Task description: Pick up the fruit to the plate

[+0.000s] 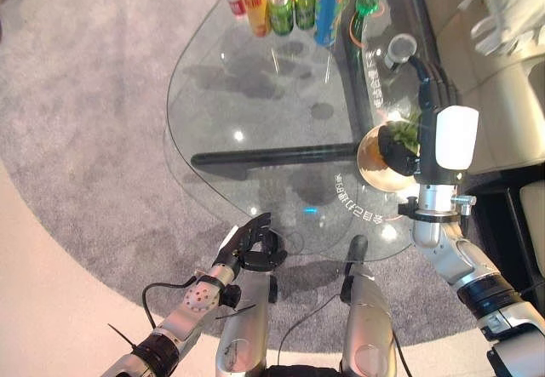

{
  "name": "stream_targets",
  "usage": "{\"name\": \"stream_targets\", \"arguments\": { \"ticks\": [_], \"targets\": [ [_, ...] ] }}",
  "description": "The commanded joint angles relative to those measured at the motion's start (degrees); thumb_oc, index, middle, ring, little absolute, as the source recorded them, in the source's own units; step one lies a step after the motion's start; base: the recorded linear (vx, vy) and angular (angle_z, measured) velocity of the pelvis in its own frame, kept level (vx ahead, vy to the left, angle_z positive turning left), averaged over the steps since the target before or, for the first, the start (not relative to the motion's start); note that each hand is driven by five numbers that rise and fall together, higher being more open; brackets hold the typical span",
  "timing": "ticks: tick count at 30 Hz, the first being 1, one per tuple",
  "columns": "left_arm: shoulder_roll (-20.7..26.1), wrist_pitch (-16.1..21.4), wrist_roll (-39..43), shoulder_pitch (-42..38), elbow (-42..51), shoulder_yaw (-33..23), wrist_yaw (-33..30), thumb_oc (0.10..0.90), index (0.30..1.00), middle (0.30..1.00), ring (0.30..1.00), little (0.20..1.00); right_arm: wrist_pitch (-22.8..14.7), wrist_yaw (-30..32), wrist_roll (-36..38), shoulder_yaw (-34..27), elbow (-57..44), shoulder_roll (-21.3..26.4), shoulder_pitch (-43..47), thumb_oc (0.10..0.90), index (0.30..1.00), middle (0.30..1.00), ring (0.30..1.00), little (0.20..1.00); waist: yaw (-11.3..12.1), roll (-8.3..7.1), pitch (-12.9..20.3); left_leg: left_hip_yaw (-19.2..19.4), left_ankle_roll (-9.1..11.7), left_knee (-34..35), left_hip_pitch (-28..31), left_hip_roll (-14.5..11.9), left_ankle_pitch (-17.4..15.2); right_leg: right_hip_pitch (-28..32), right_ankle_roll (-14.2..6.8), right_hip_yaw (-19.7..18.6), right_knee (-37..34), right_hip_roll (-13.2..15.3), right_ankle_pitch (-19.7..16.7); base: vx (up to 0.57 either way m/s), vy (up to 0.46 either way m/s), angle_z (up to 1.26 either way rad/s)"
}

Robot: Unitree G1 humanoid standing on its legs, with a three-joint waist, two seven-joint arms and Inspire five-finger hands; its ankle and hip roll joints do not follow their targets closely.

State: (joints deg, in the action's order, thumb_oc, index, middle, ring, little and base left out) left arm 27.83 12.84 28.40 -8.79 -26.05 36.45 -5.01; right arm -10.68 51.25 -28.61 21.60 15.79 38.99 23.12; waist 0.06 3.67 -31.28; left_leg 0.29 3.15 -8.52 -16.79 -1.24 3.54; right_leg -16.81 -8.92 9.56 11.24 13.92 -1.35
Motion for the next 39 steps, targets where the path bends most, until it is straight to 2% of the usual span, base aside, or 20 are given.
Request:
{"name": "stream_targets", "arguments": {
  "ticks": [1, 10, 17, 21, 23, 24, 28, 31, 34, 38, 39],
  "targets": [
    [0.99, 2.35, 0.76, 3.97, 2.14, -2.89, 3.13, 0.800, 0.900, 0.900, 0.900, 0.900, -4.34, 0.55, -0.13, -0.90, -8.94, 3.22, 1.85, 0.800, 0.900, 0.900, 0.900, 0.900, 0.37, -3.18, 3.31, 2.34, -1.55, -1.79, 5.10, 4.97, -8.07, 4.81, 1.76, 2.84, -0.67, -7.85, 3.60, 0.04, -0.049, -0.01],
    [-2.86, 1.76, -0.78, 7.96, -6.58, -7.22, 7.54, 0.800, 0.900, 0.900, 0.900, 0.900, -14.06, -12.59, 3.88, -0.10, -14.94, 2.87, -7.16, 0.800, 0.900, 0.900, 0.900, 0.900, -0.25, -4.43, 12.22, 2.74, -0.17, 4.81, 12.53, 3.27, -7.13, 12.55, 1.30, 2.13, -7.27, -8.72, 2.81, 0.04, -0.035, -0.06],
    [-5.91, -0.08, -2.31, 9.30, -12.61, -10.58, 8.93, 0.800, 0.900, 0.900, 0.900, 0.900, -16.57, -19.29, 4.20, 2.43, -15.26, 1.86, -12.06, 0.800, 0.900, 0.900, 0.900, 0.900, -0.86, -4.67, 17.57, 3.70, 0.09, 6.83, 15.91, 2.21, -7.21, 15.97, 1.53, 1.60, -9.50, -9.11, 2.99, 0.04, -0.024, -0.08],
    [-7.74, -2.77, -2.06, 9.15, -16.36, -11.97, 9.94, 0.800, 0.900, 0.900, 0.900, 0.900, -14.91, -27.79, 7.42, 4.60, -13.79, 1.27, -13.57, 0.800, 0.900, 0.900, 0.900, 0.900, -0.89, -4.69, 20.04, 3.82, 0.38, 7.86, 17.48, 1.67, -7.10, 17.85, 1.55, 1.77, -10.69, -9.15, 3.05, 0.03, -0.044, -0.09],
    [-8.31, -3.51, -1.67, 8.93, -17.88, -12.58, 10.34, 0.800, 0.900, 0.900, 0.900, 0.900, -13.12, -32.67, 11.26, 5.48, -13.01, 1.25, -13.89, 0.800, 0.900, 0.900, 0.900, 0.900, -0.89, -4.72, 20.67, 3.79, 0.48, 8.24, 17.88, 1.55, -7.00, 18.35, 1.58, 1.84, -11.16, -9.17, 2.97, 0.01, -0.031, -0.08],
    [-8.84, -3.81, -1.62, 8.60, -19.78, -13.24, 10.57, 0.800, 0.900, 0.900, 0.900, 0.900, -12.87, -37.12, 14.14, 6.63, -11.00, 0.79, -14.34, 0.800, 0.900, 0.900, 0.900, 0.900, -0.84, -4.81, 21.33, 3.64, 0.62, 8.68, 18.32, 1.40, -6.84, 18.93, 1.60, 2.02, -11.72, -9.15, 2.83, 0.01, -0.036, -0.02],
    [-9.80, -5.29, -0.10, 8.45, -22.43, -14.57, 11.01, 0.800, 0.900, 0.900, 0.900, 0.900, -12.05, -41.73, 20.99, 7.54, -8.18, -0.79, -15.95, 0.800, 0.900, 0.900, 0.900, 0.900, -0.88, -4.99, 22.29, 3.72, 0.76, 9.33, 19.03, 1.06, -6.58, 19.82, 1.54, 2.42, -12.61, -8.94, 2.45, 0.01, -0.019, -0.01],
    [-10.98, -7.70, 3.87, 7.97, -25.71, -16.78, 11.07, 0.800, 0.900, 0.900, 0.900, 0.900, -9.81, -49.47, 25.00, 8.28, -4.25, -3.08, -17.84, 0.800, 0.900, 0.900, 0.900, 0.900, -1.02, -5.21, 22.96, 4.02, 0.83, 9.86, 19.47, 0.75, -6.34, 20.41, 1.54, 2.61, -13.38, -8.77, 2.11, 0.02, -0.038, -0.02],
    [-11.40, -8.66, 5.26, 7.80, -27.39, -18.14, 11.58, 0.800, 0.900, 0.900, 0.900, 0.900, -7.72, -53.84, 28.12, 8.74, -1.73, -4.03, -18.97, 0.800, 0.900, 0.900, 0.900, 0.900, -1.05, -5.41, 23.19, 4.06, 0.86, 10.27, 19.72, 0.71, -6.22, 20.72, 1.49, 2.80, -13.91, -8.68, 1.87, 0.01, -0.024, 0.00],
    [-11.86, -10.17, 5.28, 7.30, -30.40, -19.66, 11.10, 0.800, 0.900, 0.900, 0.900, 0.900, -1.40, -61.49, 35.95, 9.19, 4.29, -6.59, -21.05, 0.800, 0.900, 0.900, 0.900, 0.900, -1.08, -5.67, 23.57, 3.94, 0.93, 11.36, 20.12, 0.64, -5.69, 21.15, 1.45, 3.12, -14.92, -8.63, 1.28, 0.02, -0.039, 0.00],
    [-11.90, -10.16, 5.00, 7.18, -30.93, -19.76, 11.03, 0.800, 0.900, 0.900, 0.900, 0.900, -0.93, -62.27, 36.71, 9.14, 5.44, -7.18, -21.46, 0.800, 0.900, 0.900, 0.900, 0.900, -1.13, -5.71, 23.62, 3.93, 0.95, 11.47, 20.12, 0.65, -5.60, 21.15, 1.46, 3.12, -14.98, -8.64, 1.22, 0.00, 0.000, 0.00]
  ]
}}
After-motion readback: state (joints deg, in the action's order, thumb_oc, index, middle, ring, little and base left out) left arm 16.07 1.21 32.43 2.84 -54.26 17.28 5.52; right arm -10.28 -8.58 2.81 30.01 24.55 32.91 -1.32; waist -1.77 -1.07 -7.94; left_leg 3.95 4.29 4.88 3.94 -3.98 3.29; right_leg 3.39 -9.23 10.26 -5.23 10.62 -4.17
